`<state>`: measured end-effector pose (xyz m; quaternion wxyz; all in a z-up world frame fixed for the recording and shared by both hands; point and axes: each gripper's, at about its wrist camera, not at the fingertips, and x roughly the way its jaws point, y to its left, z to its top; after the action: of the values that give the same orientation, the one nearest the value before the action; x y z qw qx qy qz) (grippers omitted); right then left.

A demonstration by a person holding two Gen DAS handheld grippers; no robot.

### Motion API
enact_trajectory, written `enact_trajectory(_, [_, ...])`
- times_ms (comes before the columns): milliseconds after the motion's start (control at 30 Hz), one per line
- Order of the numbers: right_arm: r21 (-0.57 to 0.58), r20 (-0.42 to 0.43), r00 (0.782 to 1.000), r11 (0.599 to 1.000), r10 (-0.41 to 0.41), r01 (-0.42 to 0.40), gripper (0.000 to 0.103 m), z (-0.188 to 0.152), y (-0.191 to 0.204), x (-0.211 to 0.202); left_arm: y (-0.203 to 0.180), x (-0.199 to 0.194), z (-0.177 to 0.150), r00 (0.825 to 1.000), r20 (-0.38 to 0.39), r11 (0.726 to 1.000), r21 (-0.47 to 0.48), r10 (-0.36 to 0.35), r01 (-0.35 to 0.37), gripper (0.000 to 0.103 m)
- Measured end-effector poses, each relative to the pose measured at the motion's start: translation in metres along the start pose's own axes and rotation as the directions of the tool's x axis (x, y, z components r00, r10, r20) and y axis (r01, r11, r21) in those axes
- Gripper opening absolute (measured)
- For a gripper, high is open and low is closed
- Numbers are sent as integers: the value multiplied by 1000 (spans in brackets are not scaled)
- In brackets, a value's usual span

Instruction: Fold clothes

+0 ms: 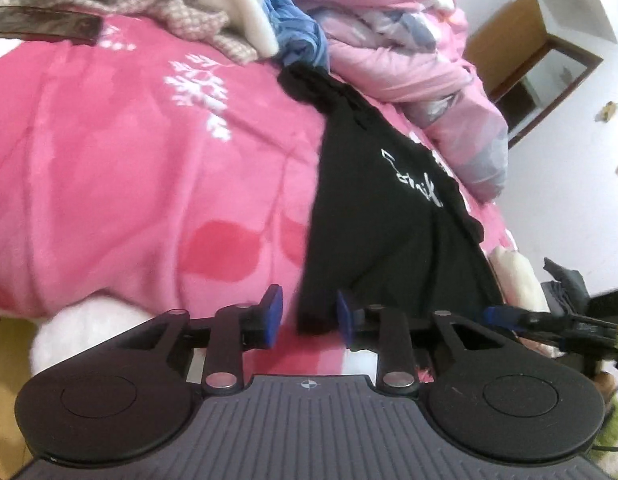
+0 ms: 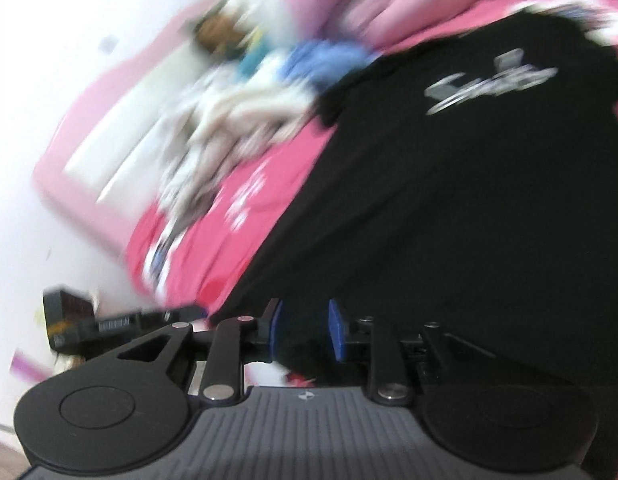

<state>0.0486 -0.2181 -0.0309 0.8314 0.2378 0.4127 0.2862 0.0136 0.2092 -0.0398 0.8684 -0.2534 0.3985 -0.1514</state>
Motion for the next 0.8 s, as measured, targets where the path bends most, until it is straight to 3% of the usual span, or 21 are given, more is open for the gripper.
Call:
enact_trajectory(33, [33, 40, 998, 999, -38, 37, 31, 1, -10, -17, -2, 5, 0, 1000, -3, 1000, 16, 15, -15, 30])
enact_trajectory(100, [109, 118, 984, 987, -132, 119, 44, 1, -30, -52, -6, 15, 0, 999, -9, 998, 47, 46, -45, 30])
enact_trajectory(200, [233, 184, 951, 951, -247, 202, 47, -10, -58, -90, -12, 27, 1, 996, -15, 992, 93, 88, -86, 29])
enact_trajectory(267, [319, 175, 943, 923, -282, 217, 47, -22, -80, -104, -12, 28, 1, 995, -18, 991, 96, 100, -98, 28])
enact_trajectory(433, [438, 97, 963, 880, -252, 186, 47, -48, -110, -97, -19, 29, 2, 990, -17, 986, 101, 138, -135, 26])
enact_trajectory(533, [457, 97, 969, 875, -226, 158, 46, -58, -112, -92, -27, 30, -1, 984, -5, 974, 143, 180, -178, 25])
enact_trajectory(633, [454, 79, 979, 881, -187, 132, 39, -64, -111, -88, -36, 33, -4, 976, 14, 956, 200, 218, -217, 25])
enact_trajectory(667, [450, 74, 980, 883, -185, 133, 34, -66, -111, -85, -39, 34, -6, 974, 20, 950, 214, 228, -226, 24])
enact_trajectory(700, [445, 71, 980, 885, -186, 136, 18, -68, -110, -82, -40, 35, -7, 972, 26, 945, 227, 235, -235, 24])
enact_trajectory(733, [442, 71, 979, 886, -190, 140, 8, -68, -110, -80, -42, 37, -8, 970, 31, 940, 239, 243, -243, 24])
enact_trajectory(800, [428, 96, 977, 894, -193, 134, 5, -67, -107, -83, -44, 39, -8, 966, 36, 931, 260, 255, -256, 23])
